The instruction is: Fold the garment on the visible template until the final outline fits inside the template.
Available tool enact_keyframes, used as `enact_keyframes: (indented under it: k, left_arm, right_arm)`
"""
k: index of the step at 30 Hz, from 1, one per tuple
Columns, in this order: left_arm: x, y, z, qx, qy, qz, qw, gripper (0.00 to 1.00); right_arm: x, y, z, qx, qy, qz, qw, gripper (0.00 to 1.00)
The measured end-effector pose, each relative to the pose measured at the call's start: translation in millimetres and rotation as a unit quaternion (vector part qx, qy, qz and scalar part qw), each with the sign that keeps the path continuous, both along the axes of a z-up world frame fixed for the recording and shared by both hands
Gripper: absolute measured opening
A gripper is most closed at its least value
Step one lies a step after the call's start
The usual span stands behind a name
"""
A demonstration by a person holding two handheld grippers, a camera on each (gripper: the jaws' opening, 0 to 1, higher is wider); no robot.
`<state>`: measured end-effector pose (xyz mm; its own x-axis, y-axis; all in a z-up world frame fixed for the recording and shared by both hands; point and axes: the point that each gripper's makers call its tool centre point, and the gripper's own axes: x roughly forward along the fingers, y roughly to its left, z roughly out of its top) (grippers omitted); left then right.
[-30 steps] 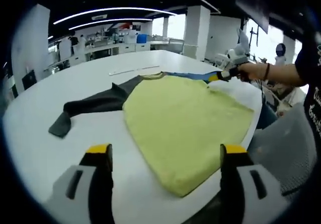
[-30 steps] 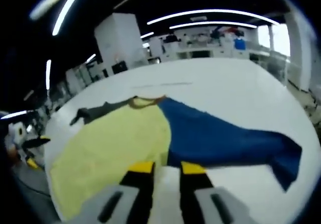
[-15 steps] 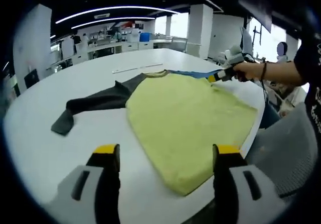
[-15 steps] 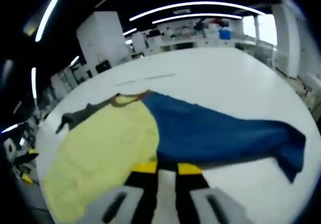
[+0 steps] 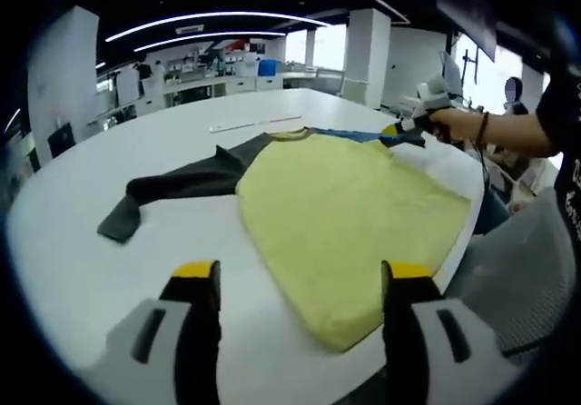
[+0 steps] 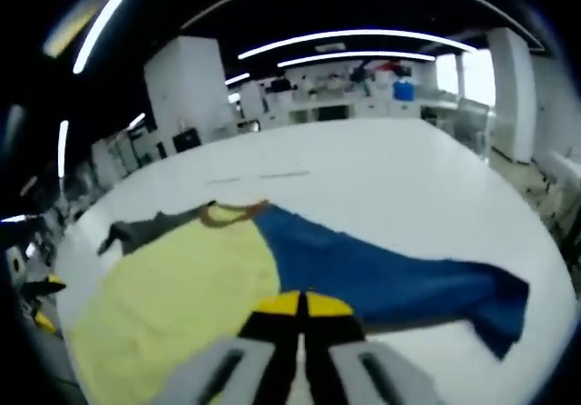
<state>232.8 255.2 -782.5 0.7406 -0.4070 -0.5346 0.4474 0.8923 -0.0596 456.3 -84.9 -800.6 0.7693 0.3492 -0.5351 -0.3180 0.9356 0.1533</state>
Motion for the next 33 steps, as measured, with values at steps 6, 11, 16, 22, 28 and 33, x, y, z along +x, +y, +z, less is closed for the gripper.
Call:
enact_keyframes:
  k: [6,11,16,22,28,33]
  left_arm:
    - [1.2,-2,1.1,-0.002,-0.002,-0.003,1.0,0.68]
    - [2.3,0,1.4,-0.003,-0.005,-0.004,1.0,0.68]
    - [1.3,0,0.4,-0.001,-0.003,-0.007,1.0,0.67]
    - [-1.6,5,-2.7,0.002,0.002,-0.004,1.0,0.66]
    - [-1.4,9,-2.4,0.005,0.002,0.003,1.0,0.65]
    - [-1.3,7,-0.4,0.009,-0.001,0.001,1.0,0.64]
  right_arm:
    - [-2,-5,-3.5,-0.01,0.012,0.002,0.9999,0.0]
    - [-18,10,-18.3,0.012,0.058,0.021,0.998,0.0]
    - [-14,18,-28.9,0.027,0.067,0.028,0.997,0.12]
    - [-15,23,-36.5,0.036,0.083,0.025,0.9956,0.1]
    - [-15,23,-34.8,0.051,0.082,0.017,0.9952,0.0]
    - [-13,13,-23.7,0.044,0.068,-0.002,0.9967,0.0]
